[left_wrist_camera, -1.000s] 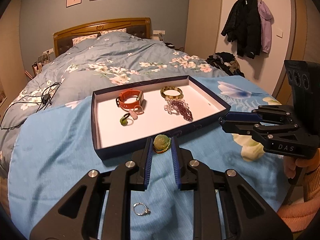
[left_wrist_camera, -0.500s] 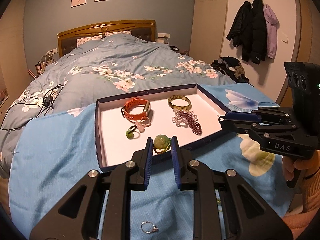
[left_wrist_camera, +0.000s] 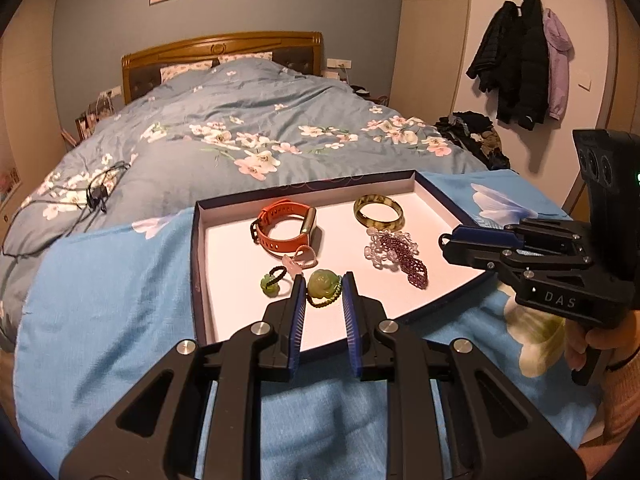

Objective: Organize jewelry
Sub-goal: 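Carry the green pendant and black ring into the box and open both tools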

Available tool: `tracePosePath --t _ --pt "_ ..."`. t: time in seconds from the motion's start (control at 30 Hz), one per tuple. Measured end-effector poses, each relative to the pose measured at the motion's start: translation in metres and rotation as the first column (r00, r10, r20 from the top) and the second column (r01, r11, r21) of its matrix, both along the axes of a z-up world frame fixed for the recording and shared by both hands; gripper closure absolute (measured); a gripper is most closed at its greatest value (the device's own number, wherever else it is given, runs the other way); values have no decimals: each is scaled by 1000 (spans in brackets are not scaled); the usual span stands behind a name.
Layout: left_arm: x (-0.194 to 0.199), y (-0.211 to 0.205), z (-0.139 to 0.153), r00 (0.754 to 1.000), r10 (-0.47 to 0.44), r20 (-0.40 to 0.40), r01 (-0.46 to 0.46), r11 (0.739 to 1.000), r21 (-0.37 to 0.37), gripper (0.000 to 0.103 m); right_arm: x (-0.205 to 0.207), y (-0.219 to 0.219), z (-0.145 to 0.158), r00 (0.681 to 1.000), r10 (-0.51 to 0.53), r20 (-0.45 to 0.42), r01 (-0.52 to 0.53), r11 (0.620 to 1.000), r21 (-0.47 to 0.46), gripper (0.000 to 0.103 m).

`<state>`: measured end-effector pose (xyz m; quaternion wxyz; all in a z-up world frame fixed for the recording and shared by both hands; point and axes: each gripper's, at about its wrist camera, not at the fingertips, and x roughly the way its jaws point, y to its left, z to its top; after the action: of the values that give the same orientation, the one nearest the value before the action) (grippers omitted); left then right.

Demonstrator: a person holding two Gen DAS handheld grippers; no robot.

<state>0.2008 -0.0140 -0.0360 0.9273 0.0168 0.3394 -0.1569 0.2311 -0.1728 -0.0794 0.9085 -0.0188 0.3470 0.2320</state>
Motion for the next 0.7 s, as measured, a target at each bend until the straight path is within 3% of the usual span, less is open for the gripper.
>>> tracePosePath --t 0.7 --pt "30 -9 -23 997 29 -68 -28 999 25 84 19 6 -17 999 -4 -47 3 1000 -16 83"
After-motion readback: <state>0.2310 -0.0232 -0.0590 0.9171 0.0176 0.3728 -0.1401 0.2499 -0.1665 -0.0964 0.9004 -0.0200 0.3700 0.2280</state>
